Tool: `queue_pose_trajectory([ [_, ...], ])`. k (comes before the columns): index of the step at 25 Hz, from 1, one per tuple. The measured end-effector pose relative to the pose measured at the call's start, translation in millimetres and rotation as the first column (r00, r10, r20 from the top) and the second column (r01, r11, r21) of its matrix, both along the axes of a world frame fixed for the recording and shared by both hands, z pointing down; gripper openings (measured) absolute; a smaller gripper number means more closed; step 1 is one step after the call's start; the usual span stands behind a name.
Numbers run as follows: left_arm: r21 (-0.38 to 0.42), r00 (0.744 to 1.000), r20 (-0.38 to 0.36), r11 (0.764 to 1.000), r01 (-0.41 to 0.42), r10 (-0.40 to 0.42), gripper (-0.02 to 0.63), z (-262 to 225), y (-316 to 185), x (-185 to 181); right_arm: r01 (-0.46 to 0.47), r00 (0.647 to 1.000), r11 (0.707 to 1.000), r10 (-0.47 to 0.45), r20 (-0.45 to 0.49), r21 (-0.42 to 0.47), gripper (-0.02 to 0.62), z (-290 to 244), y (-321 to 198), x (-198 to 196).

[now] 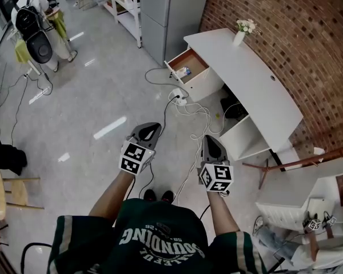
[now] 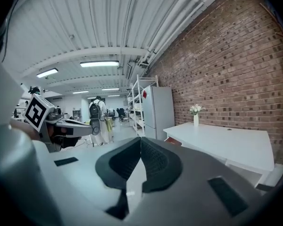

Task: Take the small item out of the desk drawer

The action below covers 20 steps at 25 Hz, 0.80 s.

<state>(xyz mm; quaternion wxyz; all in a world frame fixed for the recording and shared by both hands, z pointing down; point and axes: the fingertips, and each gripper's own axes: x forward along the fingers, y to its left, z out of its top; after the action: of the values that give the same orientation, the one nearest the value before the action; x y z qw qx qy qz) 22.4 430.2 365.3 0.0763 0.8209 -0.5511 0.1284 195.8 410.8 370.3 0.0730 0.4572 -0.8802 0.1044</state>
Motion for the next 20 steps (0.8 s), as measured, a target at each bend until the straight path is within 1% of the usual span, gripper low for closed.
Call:
queue_pose_trajectory([
  [6, 0.009, 1.0, 0.001, 1.0, 0.013, -0.013, 0.015, -5.4, -1.0, 4.0, 0.015, 1.0, 1.0, -0.015, -0.004, 0.004, 0.023, -3.2, 0.3, 2.1],
  [11, 0.023, 1.0, 0.002, 0.999, 0.029, -0.029, 0.015, -8.1, -0.3, 14.2, 0.034, 0.999, 0.999, -0.034, -0.012, 0.025, 0.025, -5.8, 2.5, 9.7],
  [15, 0.022, 0.999, 0.001, 0.999, 0.039, -0.039, 0.015, -5.4, -0.3, 20.5, 0.042, 0.999, 0.999, -0.042, -0.009, 0.024, 0.025, -1.6, 0.4, 14.9],
  [20, 0.021, 0.999, 0.001, 0.999, 0.05, -0.05, 0.015, -3.2, -6.4, 16.8, 0.047, 0.999, 0.999, -0.047, -0.003, 0.022, 0.025, 0.7, -6.7, 13.8],
])
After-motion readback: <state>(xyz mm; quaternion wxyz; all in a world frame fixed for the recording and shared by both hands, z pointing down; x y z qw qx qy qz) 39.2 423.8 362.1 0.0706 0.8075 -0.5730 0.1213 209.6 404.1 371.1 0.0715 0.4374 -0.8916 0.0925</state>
